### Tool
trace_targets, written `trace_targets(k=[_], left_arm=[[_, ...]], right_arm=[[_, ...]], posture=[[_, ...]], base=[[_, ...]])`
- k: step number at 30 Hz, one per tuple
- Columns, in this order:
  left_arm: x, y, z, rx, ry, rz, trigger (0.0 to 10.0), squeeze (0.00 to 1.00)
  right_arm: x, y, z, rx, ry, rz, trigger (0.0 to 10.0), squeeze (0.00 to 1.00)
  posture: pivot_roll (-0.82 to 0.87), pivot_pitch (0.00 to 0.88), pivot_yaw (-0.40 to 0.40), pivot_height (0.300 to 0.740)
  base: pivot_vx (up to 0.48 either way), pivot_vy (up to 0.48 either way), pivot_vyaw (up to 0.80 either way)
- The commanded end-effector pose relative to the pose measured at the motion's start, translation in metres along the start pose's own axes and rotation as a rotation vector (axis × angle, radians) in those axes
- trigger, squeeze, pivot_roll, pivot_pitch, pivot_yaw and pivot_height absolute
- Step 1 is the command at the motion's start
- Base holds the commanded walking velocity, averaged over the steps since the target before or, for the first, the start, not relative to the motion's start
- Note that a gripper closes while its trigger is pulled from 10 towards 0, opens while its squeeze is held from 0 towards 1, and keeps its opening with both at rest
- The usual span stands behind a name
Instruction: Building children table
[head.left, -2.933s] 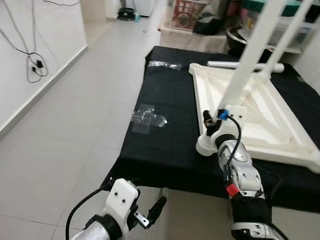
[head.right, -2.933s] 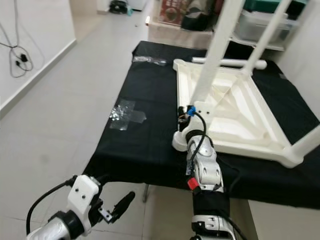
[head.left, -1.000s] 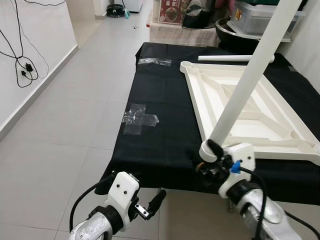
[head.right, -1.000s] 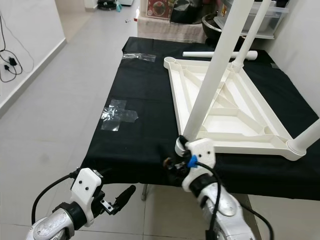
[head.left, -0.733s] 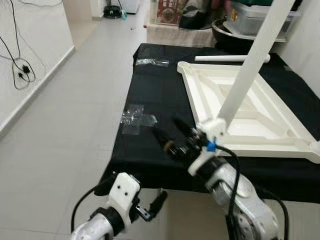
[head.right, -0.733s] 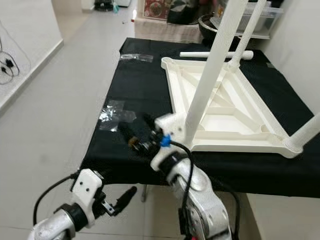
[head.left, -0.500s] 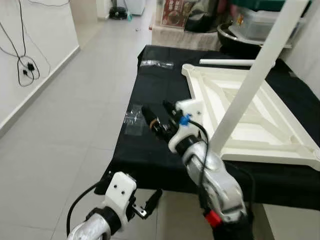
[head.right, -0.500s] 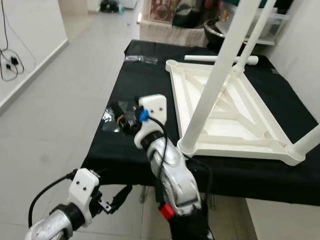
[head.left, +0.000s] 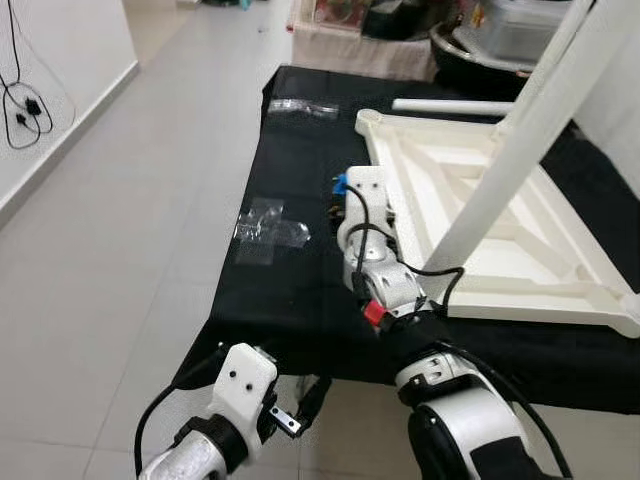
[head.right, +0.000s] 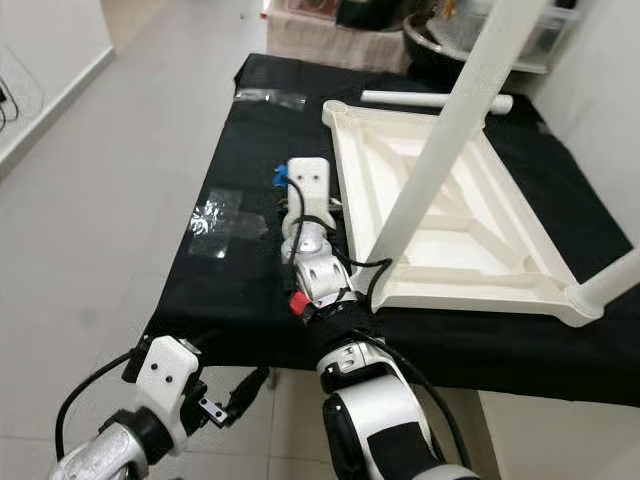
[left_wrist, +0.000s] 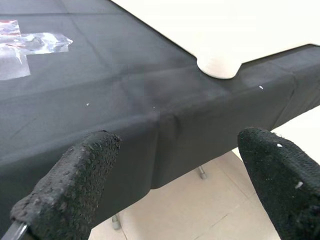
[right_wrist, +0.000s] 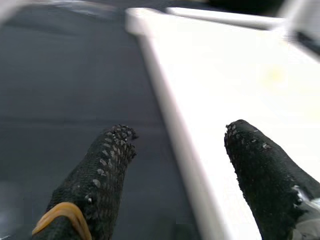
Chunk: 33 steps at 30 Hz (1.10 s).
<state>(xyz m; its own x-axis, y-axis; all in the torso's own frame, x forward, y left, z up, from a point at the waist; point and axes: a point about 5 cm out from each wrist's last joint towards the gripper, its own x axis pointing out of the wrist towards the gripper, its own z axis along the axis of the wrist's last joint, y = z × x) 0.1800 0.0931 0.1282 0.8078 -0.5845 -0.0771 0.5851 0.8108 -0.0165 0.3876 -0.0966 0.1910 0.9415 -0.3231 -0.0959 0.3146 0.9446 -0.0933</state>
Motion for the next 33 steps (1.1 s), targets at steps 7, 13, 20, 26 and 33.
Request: trace_targets(k=[7,13,20,26,33], left_arm=[[0.001,-0.003,-0.004,-0.015,0.021,-0.013,10.0,0.0],[0.002,-0.001,-0.005,-0.013,0.025,-0.012,10.0,0.0],[0.001,0.001,-0.006,-0.013,0.029,-0.012,10.0,0.0],[-0.001,0.002,-0.006,-0.013,0.036,-0.015,10.0,0.0],[-0.002,0.003,-0.005,-0.008,0.041,-0.015,10.0,0.0]], right_arm=[[0.015,-0.041,-0.009,0.038,-0.024,-0.261,10.0,0.0],[0.017,-0.082,-0.019,0.017,-0.042,-0.378,10.0,0.0],[0.016,-0.134,-0.032,-0.107,-0.052,-0.5,10.0,0.0],[0.017,-0.197,-0.058,-0.191,0.045,-0.623,10.0,0.0],[0.031,-0.147,-0.031,0.004,-0.064,-0.253,10.0,0.0]], posture=[[0.11,0.126,-0.141,0.74],[0.11,0.119,-0.132,0.74],[0.11,0.117,-0.125,0.74],[0.11,0.121,-0.116,0.74],[0.12,0.129,-0.113,0.74]], base=[[0.0,0.0,0.0],[0.0,0.0,0.0],[0.0,0.0,0.0],[0.0,0.0,0.0],[0.0,0.0,0.0]])
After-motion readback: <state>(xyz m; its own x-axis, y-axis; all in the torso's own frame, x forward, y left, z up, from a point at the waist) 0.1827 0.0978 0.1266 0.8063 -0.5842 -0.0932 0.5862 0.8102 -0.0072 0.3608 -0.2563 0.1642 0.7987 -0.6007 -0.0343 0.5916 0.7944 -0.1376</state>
